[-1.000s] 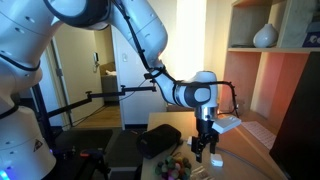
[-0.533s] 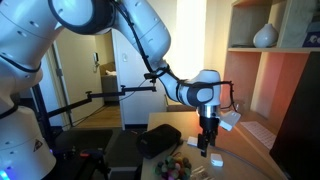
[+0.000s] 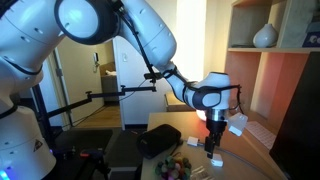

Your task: Put the charger cable, head and the plastic object onto the floor.

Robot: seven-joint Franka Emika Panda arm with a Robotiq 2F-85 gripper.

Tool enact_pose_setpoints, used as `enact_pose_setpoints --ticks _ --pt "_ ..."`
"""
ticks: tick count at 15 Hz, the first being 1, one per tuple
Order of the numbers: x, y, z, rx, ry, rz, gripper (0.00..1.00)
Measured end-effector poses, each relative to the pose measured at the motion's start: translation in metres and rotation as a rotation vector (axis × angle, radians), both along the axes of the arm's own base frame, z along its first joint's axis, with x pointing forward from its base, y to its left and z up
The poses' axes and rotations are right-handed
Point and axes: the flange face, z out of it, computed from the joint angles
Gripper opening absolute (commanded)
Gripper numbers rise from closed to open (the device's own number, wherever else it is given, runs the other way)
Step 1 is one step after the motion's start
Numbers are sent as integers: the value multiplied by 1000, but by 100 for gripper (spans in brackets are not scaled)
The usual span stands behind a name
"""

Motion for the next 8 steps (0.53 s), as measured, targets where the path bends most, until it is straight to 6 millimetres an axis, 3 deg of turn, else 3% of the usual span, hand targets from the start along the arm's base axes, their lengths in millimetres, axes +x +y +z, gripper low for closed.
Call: enact_pose_setpoints --ticks 8 --pt "5 -7 -23 -36 49 -10 100"
